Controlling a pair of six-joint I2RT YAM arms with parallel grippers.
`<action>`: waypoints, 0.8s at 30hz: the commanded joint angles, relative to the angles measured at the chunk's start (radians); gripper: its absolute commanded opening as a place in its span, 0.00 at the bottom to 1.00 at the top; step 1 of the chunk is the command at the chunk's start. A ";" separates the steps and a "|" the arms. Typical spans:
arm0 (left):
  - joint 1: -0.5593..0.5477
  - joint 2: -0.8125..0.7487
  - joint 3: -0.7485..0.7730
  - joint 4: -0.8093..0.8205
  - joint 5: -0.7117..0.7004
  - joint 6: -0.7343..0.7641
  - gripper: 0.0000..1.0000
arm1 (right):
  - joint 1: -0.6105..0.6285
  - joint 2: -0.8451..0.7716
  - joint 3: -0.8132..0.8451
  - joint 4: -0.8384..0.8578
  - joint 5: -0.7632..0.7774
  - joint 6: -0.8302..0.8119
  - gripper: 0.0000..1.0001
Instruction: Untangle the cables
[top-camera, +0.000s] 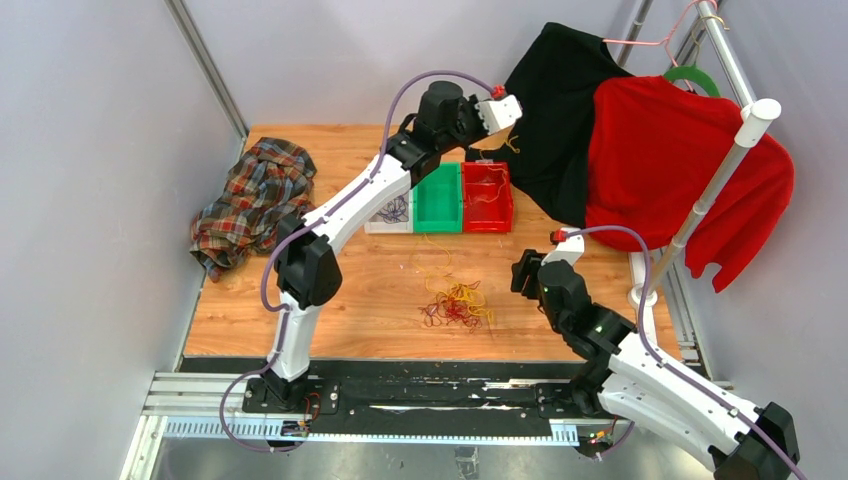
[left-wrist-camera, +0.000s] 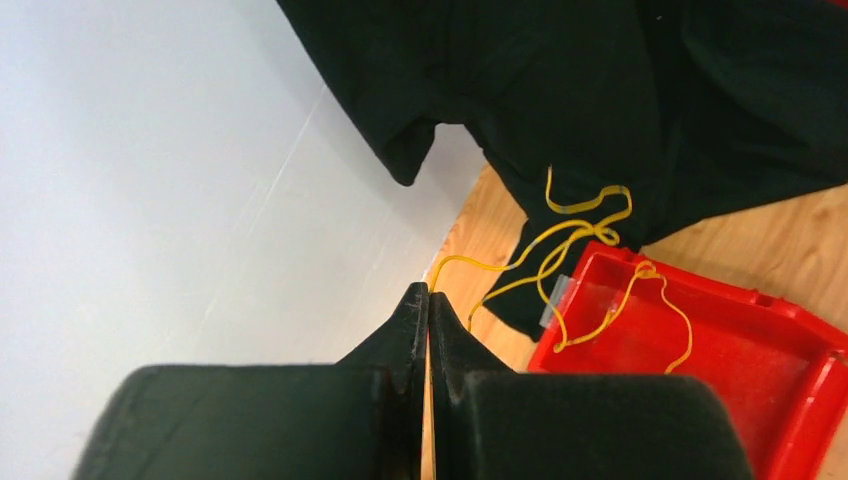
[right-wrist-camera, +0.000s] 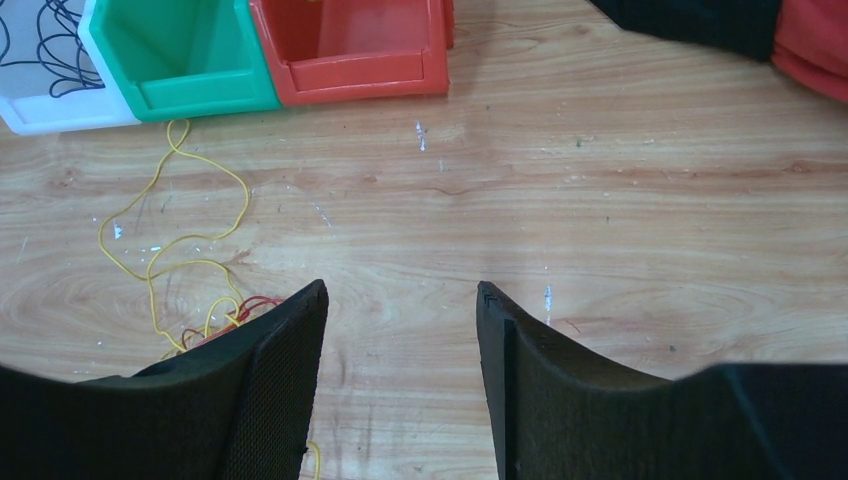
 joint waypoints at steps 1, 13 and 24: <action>-0.004 -0.029 -0.059 0.047 -0.055 0.088 0.00 | -0.016 -0.015 -0.027 0.023 0.033 0.015 0.56; -0.051 -0.077 -0.257 -0.062 -0.123 0.239 0.00 | -0.041 0.006 -0.006 -0.024 0.086 0.028 0.55; -0.079 0.079 -0.151 -0.079 -0.066 0.205 0.00 | -0.078 0.013 0.002 -0.031 0.125 0.039 0.55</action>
